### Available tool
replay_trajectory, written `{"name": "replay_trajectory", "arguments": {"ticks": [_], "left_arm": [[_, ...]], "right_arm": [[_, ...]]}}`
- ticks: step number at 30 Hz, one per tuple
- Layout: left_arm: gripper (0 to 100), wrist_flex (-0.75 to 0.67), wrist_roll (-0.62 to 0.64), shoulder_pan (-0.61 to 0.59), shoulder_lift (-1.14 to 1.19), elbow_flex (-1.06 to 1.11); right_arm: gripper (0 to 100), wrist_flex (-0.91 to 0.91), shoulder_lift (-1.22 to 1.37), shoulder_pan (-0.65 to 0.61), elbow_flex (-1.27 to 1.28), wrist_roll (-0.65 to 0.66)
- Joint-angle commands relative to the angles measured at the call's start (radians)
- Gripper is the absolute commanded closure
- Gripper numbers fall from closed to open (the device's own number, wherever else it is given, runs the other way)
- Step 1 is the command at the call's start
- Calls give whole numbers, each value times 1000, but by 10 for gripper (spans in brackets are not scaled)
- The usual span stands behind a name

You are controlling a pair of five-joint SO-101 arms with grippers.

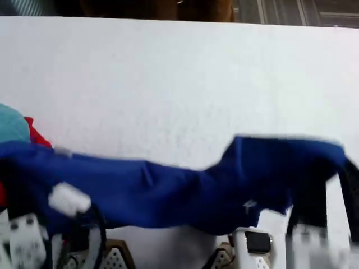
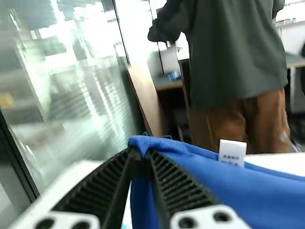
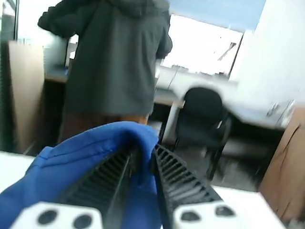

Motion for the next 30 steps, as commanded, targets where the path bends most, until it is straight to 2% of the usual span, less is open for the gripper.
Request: {"name": "replay_trajectory", "arguments": {"ticks": [1, 6, 13, 19, 30], "left_arm": [[975, -40, 64, -5, 124, 33], [975, -144, 104, -3, 276, 90], [975, -327, 137, -3, 479, 206], [975, -520, 160, -3, 675, 249], [975, -833, 160, -9, 1168, 200]], "right_arm": [[980, 7, 143, -82, 0, -43], [980, -50, 331, -222, 0, -43], [980, -209, 627, -282, 0, -43], [980, -377, 872, -283, 0, -34], [980, -628, 1242, -243, -11, -32]]}}
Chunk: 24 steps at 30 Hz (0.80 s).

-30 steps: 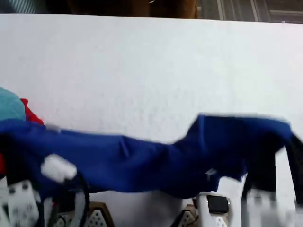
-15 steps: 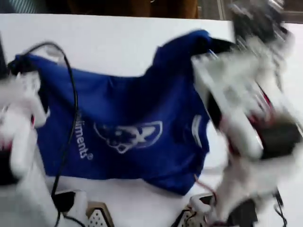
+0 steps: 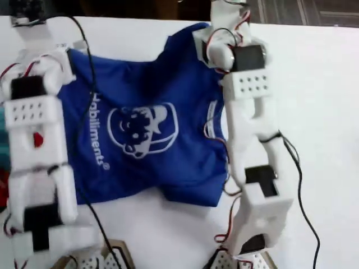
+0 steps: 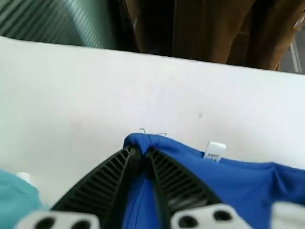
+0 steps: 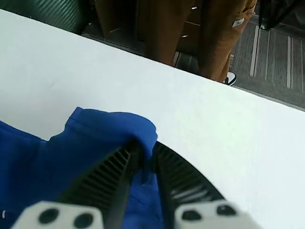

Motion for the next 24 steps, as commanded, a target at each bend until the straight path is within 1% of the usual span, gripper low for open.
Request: {"name": "replay_trajectory", "arguments": {"ticks": [1, 3, 5, 8, 14, 17, 21, 24], "left_arm": [[975, -75, 5, -12, 137, -90], [975, -74, 5, -23, 232, -203], [975, -43, 8, -28, 327, -346], [975, 55, 37, -34, 465, -584], [975, 262, 41, -32, 735, -1040], [975, 338, 41, -32, 836, -1244], [975, 437, 41, -32, 936, -1457], [975, 446, 41, -35, 985, -1540]], "right_arm": [[980, -82, 44, 12, -18, 3], [980, -116, 62, 12, -20, 3], [980, -156, 65, 12, -20, 3], [980, -211, 70, 12, -38, 9], [980, -245, 102, 12, -187, 52], [981, -231, 131, 12, -264, 95], [981, -193, 151, 12, -347, 100], [981, -206, 151, 12, -358, 101]]}}
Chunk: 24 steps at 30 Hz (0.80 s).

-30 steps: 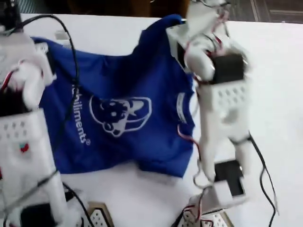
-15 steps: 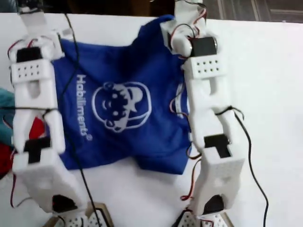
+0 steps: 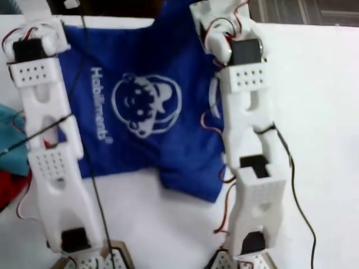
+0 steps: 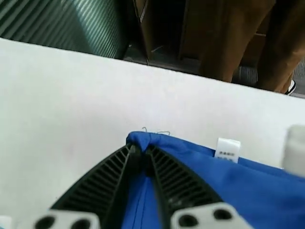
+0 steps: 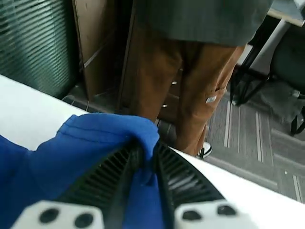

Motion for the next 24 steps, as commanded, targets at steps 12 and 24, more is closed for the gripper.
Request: {"name": "replay_trajectory", "arguments": {"ticks": [12, 24], "left_arm": [[975, -32, 3, -11, 34, -76], [975, 328, -140, -8, 35, -35]], "right_arm": [[981, 36, -12, 5, -38, 11], [980, 444, -30, -18, -46, 2]]}}
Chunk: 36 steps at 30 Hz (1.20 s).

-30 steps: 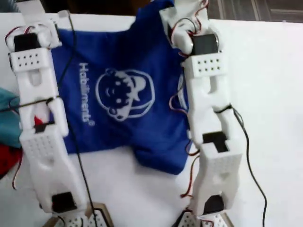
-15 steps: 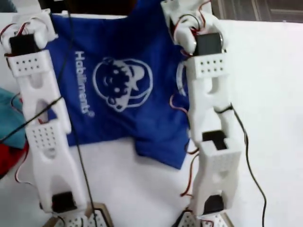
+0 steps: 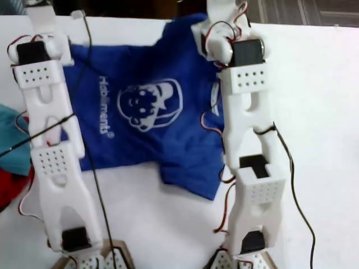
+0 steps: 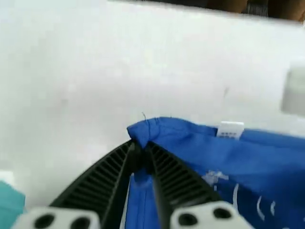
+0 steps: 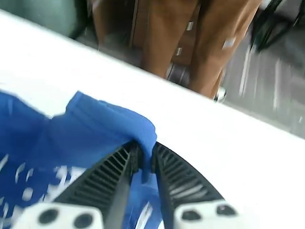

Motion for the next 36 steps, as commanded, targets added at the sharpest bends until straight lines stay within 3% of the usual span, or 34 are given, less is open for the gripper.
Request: {"name": "replay_trajectory", "arguments": {"ticks": [1, 5, 13, 19, 26, 36], "left_arm": [[975, 112, -64, -8, -21, -10], [975, 244, -141, -8, -17, -45], [975, 244, -161, -14, -98, 25], [976, 242, -285, 17, -338, 384], [976, 239, -422, 15, -620, 814], [976, 238, -608, -20, -802, 1133]], "right_arm": [[980, 113, -39, -19, -29, 0], [980, 240, -84, -62, -48, 0], [980, 412, -143, -81, -37, -44], [980, 415, -272, -65, 91, -48], [980, 412, -519, -67, 479, -51], [980, 412, -762, -65, 931, -32]]}}
